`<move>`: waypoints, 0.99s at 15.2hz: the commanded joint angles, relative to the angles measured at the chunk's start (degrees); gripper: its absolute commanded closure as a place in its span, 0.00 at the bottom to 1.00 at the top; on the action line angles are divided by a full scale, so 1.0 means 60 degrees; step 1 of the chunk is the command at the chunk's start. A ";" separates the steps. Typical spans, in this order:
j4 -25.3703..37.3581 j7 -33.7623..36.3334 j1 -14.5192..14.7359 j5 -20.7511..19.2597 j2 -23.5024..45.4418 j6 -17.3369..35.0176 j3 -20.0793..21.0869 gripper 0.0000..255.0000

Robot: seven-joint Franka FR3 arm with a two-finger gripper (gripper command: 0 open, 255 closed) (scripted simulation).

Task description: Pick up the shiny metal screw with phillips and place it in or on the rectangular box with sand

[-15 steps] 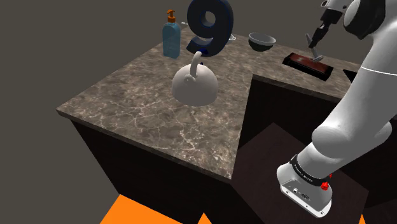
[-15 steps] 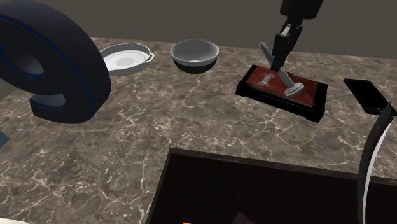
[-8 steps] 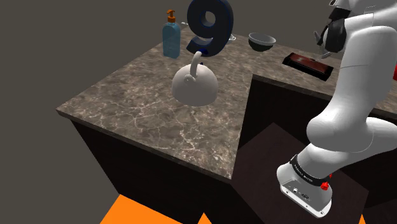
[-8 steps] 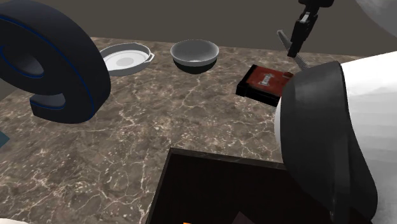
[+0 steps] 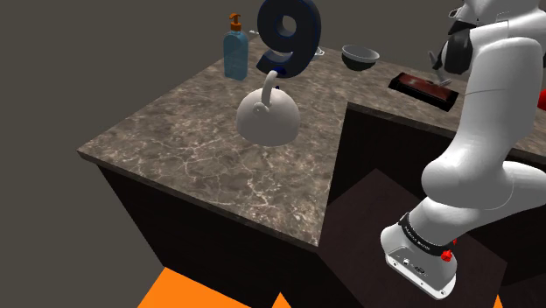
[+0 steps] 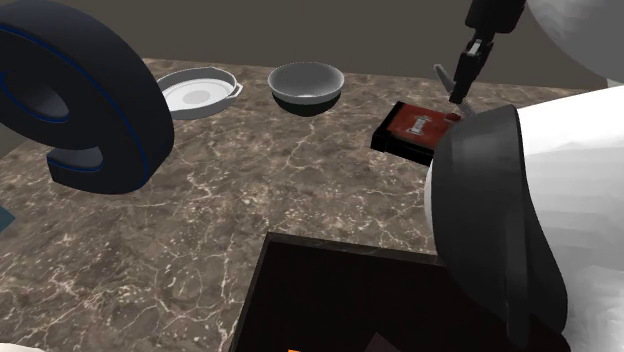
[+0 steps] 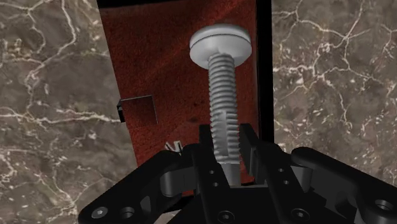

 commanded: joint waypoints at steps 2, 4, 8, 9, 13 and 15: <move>-0.0629 -0.0084 0.0229 -0.0060 -0.0106 0.0475 -0.0044 1.00; -0.1030 -0.0137 0.0371 -0.0092 -0.0169 0.0780 -0.0069 1.00; -0.1664 -0.0223 0.0579 -0.0122 -0.0239 0.1292 -0.0095 1.00; -0.1666 -0.0223 0.0579 -0.0123 -0.0240 0.1292 -0.0095 1.00; -0.1664 -0.0223 0.0579 -0.0122 -0.0239 0.1292 -0.0094 1.00; -0.1664 -0.0223 0.0579 -0.0122 -0.0239 0.1292 -0.0094 1.00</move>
